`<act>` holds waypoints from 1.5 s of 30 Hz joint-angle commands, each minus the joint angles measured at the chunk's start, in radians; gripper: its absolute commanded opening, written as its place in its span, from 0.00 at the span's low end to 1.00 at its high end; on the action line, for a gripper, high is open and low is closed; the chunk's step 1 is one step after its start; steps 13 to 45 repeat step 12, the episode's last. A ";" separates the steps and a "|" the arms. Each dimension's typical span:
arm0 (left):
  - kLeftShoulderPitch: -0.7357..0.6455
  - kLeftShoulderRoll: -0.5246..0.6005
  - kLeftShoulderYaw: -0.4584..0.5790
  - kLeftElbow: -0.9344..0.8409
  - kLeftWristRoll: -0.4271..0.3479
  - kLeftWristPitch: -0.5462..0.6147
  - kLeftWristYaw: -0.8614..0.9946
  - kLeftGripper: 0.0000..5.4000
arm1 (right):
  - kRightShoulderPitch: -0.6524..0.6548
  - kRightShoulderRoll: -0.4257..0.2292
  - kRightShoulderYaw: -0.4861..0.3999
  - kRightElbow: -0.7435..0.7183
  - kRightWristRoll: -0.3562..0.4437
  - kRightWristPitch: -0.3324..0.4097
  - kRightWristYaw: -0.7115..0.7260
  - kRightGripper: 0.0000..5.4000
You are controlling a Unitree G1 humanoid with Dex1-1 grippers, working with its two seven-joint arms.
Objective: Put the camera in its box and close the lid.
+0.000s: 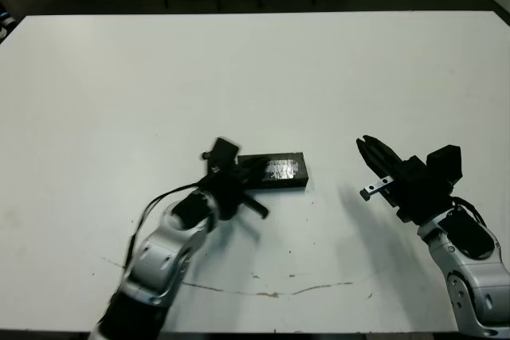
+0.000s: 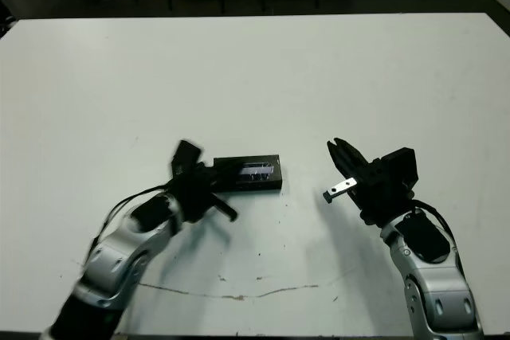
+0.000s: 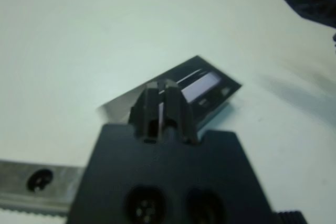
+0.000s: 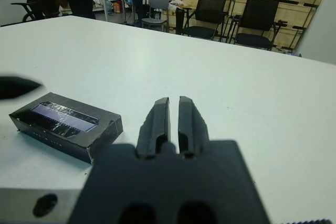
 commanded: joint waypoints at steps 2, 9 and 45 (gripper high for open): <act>0.065 0.009 0.126 -0.052 -0.032 -0.143 0.034 0.00 | 0.019 0.023 0.008 0.014 -0.023 -0.031 -0.020 0.00; 0.117 0.014 0.324 0.026 -0.054 -0.389 0.091 0.00 | 0.029 0.069 0.014 0.052 -0.066 -0.113 -0.062 0.00; 0.128 0.004 0.367 0.079 -0.081 -0.449 0.093 0.00 | 0.027 0.079 0.016 0.081 -0.070 -0.146 -0.059 0.00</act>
